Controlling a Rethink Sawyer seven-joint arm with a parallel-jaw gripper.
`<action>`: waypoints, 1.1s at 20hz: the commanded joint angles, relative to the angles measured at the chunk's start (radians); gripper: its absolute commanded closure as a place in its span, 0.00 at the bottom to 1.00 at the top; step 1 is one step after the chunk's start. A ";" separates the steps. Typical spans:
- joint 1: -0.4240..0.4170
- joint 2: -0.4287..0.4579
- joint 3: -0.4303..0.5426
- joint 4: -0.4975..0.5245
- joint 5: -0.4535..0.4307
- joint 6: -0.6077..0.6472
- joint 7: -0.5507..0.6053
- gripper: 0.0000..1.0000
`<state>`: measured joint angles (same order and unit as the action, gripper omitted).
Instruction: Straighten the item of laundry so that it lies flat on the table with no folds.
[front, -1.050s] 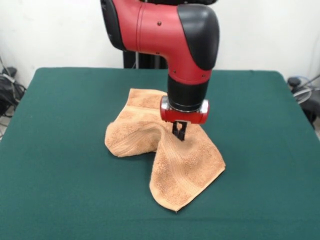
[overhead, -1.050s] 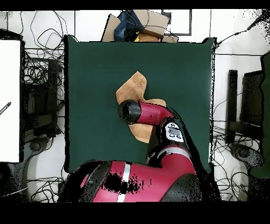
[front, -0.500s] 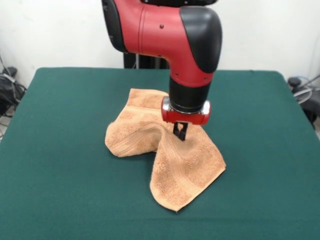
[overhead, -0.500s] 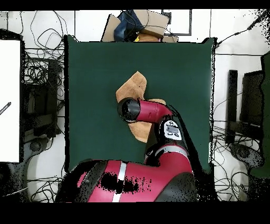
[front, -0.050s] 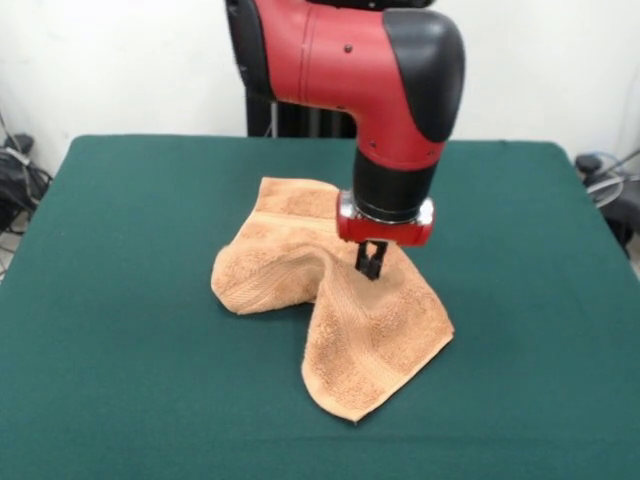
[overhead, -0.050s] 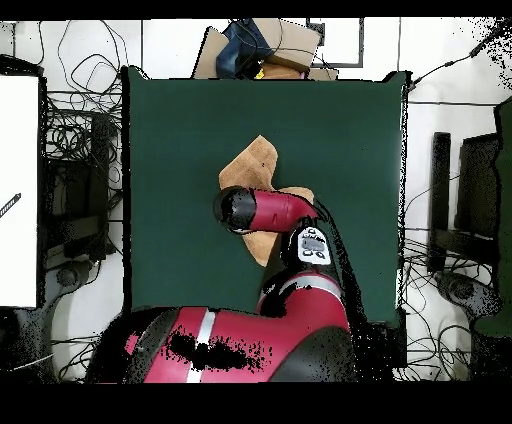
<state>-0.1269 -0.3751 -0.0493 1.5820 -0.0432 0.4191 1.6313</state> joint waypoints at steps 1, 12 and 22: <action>0.056 -0.006 0.064 0.030 0.059 -0.023 0.224 1.00; 0.017 -0.059 0.093 0.165 0.052 -0.090 0.204 1.00; -0.028 -0.081 0.104 0.250 0.030 -0.148 0.185 1.00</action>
<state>-0.1322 -0.4429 -0.0405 1.7194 -0.0283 0.3609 1.6313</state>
